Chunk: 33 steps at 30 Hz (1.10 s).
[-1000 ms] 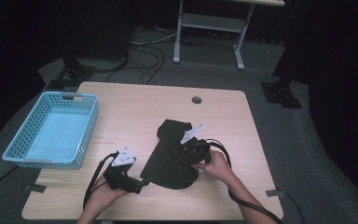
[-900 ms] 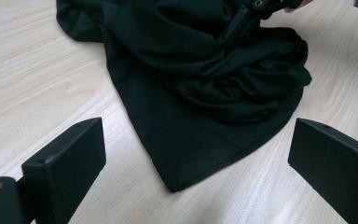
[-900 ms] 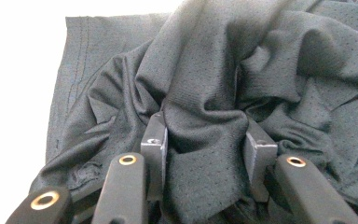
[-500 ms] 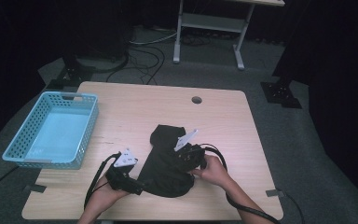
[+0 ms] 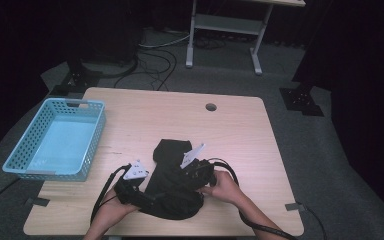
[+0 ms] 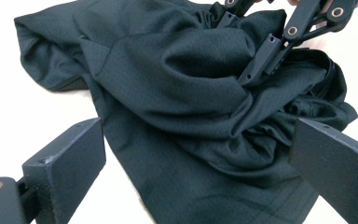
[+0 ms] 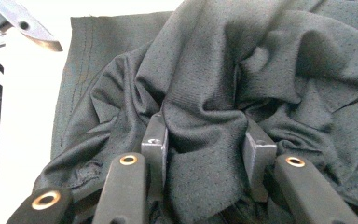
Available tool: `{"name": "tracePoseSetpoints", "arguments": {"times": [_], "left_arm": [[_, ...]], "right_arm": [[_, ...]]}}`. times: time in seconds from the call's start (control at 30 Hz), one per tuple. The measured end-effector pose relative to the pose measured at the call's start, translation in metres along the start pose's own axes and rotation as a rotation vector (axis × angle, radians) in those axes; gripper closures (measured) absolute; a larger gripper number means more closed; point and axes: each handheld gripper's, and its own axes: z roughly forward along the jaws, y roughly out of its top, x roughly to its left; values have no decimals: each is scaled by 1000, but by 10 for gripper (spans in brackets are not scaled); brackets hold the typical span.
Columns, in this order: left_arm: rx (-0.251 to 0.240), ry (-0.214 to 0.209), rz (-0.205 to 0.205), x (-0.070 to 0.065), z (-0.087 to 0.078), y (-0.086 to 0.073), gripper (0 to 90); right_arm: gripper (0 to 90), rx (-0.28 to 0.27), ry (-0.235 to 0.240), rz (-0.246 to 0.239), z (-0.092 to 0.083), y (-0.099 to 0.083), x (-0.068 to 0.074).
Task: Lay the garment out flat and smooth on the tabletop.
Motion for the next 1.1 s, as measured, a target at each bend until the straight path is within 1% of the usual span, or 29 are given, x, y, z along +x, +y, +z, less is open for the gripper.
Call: {"name": "tracePoseSetpoints", "arguments": {"times": [0.23,0.33,0.53,0.6,0.67,0.8,0.87,0.97,1.1], "left_arm": [[14,-9,1,0,2,-2,31],[22,-22,8,-1,4,-2,31],[49,-42,5,1,9,-6,31],[62,-56,14,0,11,-7,31],[75,-71,11,-1,14,-9,32],[108,-94,11,-1,20,-13,32],[121,-97,10,-1,23,-15,32],[117,-101,8,0,22,-15,31],[120,-102,17,0,22,-15,31]], "right_arm": [[618,-4,34,-11,3,2,6],[618,-3,45,-11,4,3,8],[624,-11,64,-10,5,2,10],[629,-12,65,-12,5,2,11],[636,-15,65,-18,5,2,12],[700,-31,62,-25,-1,2,13],[720,-39,59,-29,-6,2,13],[730,-42,50,-40,-11,1,14],[734,-47,40,-45,-23,0,15]]}}
